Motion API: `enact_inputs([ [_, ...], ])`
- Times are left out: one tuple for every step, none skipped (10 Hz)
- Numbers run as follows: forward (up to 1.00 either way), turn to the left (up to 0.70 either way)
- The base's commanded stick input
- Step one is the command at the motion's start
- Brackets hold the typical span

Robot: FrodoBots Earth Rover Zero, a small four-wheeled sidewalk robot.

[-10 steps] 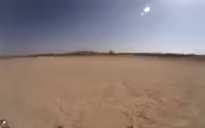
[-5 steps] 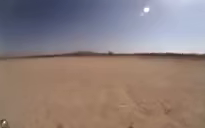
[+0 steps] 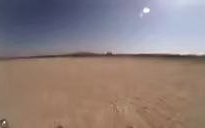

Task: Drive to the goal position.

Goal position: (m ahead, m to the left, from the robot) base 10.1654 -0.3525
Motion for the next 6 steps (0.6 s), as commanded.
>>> enact_inputs([
  [1.00,0.00],
  [1.00,0.00],
  [1.00,0.00],
  [1.00,0.00],
  [1.00,0.00],
  [1.00,0.00],
])
